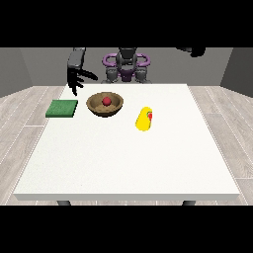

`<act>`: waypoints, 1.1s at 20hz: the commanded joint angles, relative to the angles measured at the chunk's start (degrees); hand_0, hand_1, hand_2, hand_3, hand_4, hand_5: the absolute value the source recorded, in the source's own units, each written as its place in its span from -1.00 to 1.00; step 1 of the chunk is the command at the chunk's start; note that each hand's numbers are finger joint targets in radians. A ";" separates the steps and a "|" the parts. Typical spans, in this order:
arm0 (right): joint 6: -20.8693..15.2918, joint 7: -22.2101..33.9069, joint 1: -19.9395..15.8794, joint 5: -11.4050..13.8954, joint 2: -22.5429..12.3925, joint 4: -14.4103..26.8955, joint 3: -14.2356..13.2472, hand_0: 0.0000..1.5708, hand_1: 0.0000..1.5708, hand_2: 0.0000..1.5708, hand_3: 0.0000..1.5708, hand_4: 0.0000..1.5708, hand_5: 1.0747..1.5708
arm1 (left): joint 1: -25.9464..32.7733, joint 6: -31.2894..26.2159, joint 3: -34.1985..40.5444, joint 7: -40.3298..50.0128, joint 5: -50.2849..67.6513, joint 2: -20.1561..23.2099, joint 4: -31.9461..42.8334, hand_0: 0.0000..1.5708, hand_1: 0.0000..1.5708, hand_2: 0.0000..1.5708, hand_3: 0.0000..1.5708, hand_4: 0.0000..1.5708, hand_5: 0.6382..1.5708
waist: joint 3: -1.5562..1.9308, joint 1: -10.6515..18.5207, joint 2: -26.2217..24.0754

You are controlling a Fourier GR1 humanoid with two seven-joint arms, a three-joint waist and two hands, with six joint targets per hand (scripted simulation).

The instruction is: Pick the cup and pour the ball into the bowl, then pick the bowl and place it on the pad

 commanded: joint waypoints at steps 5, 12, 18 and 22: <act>-0.55 -2.84 4.16 1.77 4.57 -1.96 3.45 -1.00 -1.00 -1.00 -1.00 -1.00 1.00 | 2.00 -12.76 9.52 4.13 11.09 13.79 5.63 -1.00 -1.00 -1.00 -1.00 -0.68 0.96 | 0.20 -3.87 0.79; 0.77 -7.88 3.68 2.21 2.24 4.94 1.27 -1.00 -1.00 -1.00 -1.00 -1.00 1.00 | 0.81 -13.04 10.18 8.62 15.47 17.14 4.09 -1.00 -1.00 -1.00 -1.00 -0.77 0.98 | 0.24 -3.82 1.68; 0.39 -8.99 -1.81 0.84 2.28 10.73 -1.04 -1.00 -1.00 -1.00 -1.00 -1.00 1.00 | -1.48 -13.65 9.66 10.60 18.25 18.67 2.35 -1.00 -1.00 -1.00 -1.00 -0.81 0.99 | 0.25 -1.83 5.54; 3.38 -9.85 -2.34 -0.44 0.74 14.70 -2.39 -1.00 -1.00 -1.00 -1.00 -1.00 1.00 | -0.39 -11.71 8.95 10.69 19.25 16.89 0.52 -1.00 -1.00 -1.00 -1.00 -0.86 0.99 | 0.26 -2.10 5.81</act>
